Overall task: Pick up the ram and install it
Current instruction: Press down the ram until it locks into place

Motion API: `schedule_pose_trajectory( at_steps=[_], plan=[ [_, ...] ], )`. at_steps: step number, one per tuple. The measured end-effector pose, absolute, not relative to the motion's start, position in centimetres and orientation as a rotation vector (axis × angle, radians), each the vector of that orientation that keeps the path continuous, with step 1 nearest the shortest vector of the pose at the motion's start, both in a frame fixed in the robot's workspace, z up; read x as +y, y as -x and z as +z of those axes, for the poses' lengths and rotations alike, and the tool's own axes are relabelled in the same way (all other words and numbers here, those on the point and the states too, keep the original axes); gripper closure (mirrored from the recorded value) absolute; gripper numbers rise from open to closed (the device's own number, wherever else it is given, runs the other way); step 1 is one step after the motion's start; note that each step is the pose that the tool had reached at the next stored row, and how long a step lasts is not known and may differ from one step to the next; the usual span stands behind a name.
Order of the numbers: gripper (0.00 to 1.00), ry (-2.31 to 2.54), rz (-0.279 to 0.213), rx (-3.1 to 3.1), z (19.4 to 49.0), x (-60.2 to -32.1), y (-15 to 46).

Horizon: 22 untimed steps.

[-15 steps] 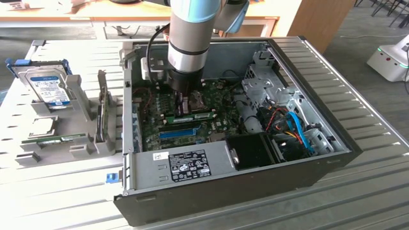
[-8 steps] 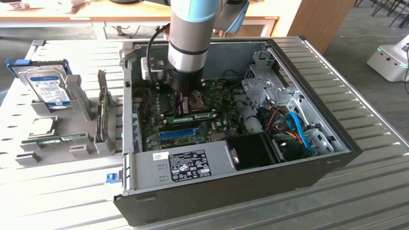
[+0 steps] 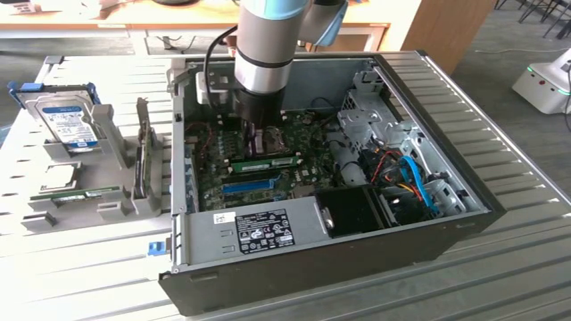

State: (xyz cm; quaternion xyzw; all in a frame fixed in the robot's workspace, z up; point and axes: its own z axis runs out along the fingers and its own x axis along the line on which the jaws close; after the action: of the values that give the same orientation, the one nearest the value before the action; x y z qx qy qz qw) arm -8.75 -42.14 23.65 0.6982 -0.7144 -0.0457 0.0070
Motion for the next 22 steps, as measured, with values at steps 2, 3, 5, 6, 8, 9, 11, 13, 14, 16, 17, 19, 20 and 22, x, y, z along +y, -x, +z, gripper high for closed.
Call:
schedule_pose_trajectory(
  at_steps=[2,3,5,6,8,9,11,13,14,16,17,19,20,22],
  plan=[
    [0.89,-2.183,-0.145,-2.234,23.9,-42.1,8.7],
    [0.89,-2.182,-0.146,-2.233,24.1,-42.1,8.7],
    [0.89,-2.181,-0.147,-2.232,24.4,-42.1,8.7],
    [0.89,-2.181,-0.149,-2.232,24.6,-42.1,8.7],
    [0.89,-2.18,-0.15,-2.231,25.0,-42.1,8.7],
    [0.89,-2.18,-0.151,-2.231,25.1,-42.1,8.7],
    [0.89,-2.179,-0.152,-2.23,25.5,-42.1,8.7],
    [0.89,-2.178,-0.153,-2.229,25.9,-42.1,8.7],
    [0.89,-2.178,-0.154,-2.229,26.0,-42.1,8.7],
    [0.89,-2.178,-0.154,-2.229,26.0,-42.1,8.7],
    [0.89,-2.178,-0.154,-2.229,26.0,-42.1,8.7],
    [0.89,-2.178,-0.154,-2.229,26.1,-42.1,8.7],
    [0.89,-2.178,-0.154,-2.229,26.1,-42.1,8.7],
    [0.89,-2.178,-0.152,-2.229,26.1,-42.1,9.0]
  ],
)
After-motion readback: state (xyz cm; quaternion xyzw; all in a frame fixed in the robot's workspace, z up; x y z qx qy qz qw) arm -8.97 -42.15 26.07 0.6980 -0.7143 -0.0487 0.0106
